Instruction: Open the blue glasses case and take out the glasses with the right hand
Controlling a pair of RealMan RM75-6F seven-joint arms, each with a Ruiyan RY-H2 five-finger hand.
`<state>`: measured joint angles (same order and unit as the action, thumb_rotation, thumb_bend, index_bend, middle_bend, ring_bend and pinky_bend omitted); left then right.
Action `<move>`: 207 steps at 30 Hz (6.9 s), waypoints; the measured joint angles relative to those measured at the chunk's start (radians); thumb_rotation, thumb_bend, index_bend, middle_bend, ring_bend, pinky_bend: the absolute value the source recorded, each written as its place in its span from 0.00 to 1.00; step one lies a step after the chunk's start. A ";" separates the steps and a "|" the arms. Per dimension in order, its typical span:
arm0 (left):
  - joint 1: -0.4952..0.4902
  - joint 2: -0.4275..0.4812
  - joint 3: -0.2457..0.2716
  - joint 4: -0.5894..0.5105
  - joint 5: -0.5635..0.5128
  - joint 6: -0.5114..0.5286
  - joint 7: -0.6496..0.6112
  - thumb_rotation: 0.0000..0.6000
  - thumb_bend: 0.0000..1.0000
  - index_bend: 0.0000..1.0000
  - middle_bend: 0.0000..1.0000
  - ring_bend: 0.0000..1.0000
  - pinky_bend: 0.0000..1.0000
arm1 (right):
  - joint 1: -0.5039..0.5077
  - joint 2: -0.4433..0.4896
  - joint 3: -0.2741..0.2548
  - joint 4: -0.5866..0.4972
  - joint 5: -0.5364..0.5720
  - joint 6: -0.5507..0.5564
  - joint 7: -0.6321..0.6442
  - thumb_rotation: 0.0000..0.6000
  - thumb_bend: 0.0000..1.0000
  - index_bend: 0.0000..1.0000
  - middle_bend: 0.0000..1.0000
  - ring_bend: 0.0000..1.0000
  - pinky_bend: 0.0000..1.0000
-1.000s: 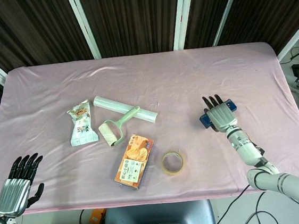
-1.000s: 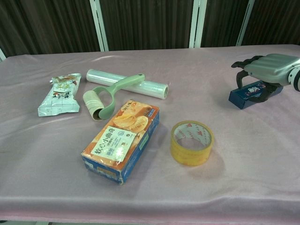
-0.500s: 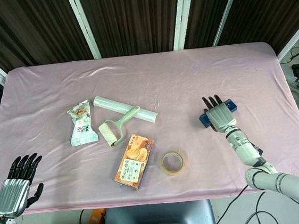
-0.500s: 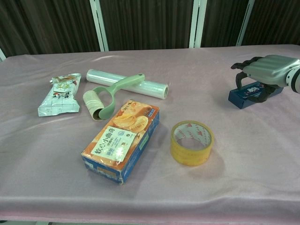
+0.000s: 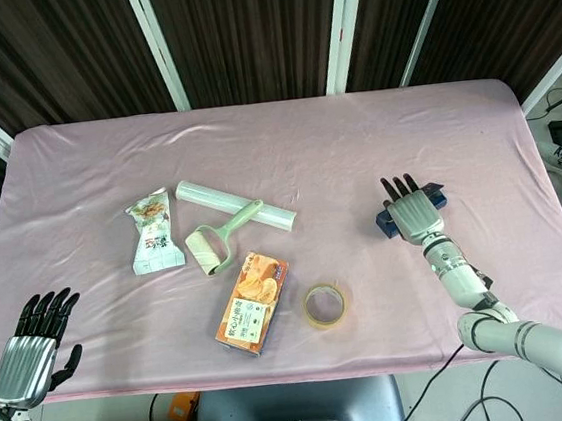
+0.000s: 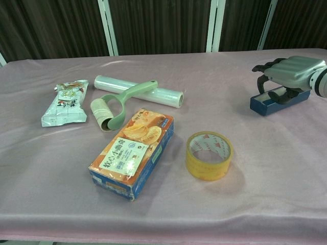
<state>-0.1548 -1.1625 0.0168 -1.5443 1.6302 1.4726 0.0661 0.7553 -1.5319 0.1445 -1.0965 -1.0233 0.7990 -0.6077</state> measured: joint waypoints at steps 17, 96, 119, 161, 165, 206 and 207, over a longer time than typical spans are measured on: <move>-0.001 0.002 -0.008 0.000 -0.021 -0.010 -0.005 1.00 0.39 0.00 0.03 0.00 0.00 | 0.121 -0.111 0.072 0.192 0.167 -0.085 -0.065 1.00 0.75 0.52 0.05 0.00 0.00; 0.019 0.009 0.010 0.002 0.025 0.032 -0.016 1.00 0.40 0.00 0.03 0.00 0.00 | -0.079 0.263 -0.265 -0.587 -0.175 0.109 -0.057 1.00 0.42 0.41 0.00 0.00 0.00; 0.010 -0.005 0.013 -0.009 0.017 -0.002 0.032 1.00 0.40 0.00 0.03 0.00 0.00 | -0.209 0.384 -0.315 -0.536 -0.166 0.182 -0.044 1.00 0.42 0.43 0.00 0.00 0.00; 0.008 -0.002 0.007 -0.016 -0.004 -0.011 0.030 1.00 0.41 0.00 0.04 0.00 0.00 | -0.090 0.157 -0.081 -0.134 -0.094 0.057 0.161 1.00 0.50 0.52 0.00 0.00 0.00; 0.007 -0.001 0.006 -0.019 -0.008 -0.015 0.032 1.00 0.41 0.00 0.04 0.00 0.00 | -0.077 0.138 -0.078 -0.113 -0.100 0.034 0.170 1.00 0.53 0.53 0.00 0.00 0.00; 0.011 0.006 0.009 -0.015 0.004 -0.002 0.014 1.00 0.41 0.00 0.04 0.00 0.00 | -0.066 0.030 -0.045 -0.034 -0.146 0.151 0.149 1.00 0.55 0.66 0.06 0.00 0.00; 0.011 0.006 0.009 -0.015 0.004 -0.001 0.013 1.00 0.41 0.00 0.03 0.00 0.00 | -0.070 0.016 -0.044 -0.024 -0.158 0.179 0.139 1.00 0.55 0.66 0.06 0.00 0.00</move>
<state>-0.1437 -1.1566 0.0259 -1.5595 1.6344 1.4712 0.0790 0.6858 -1.5156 0.1006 -1.1210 -1.1814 0.9780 -0.4684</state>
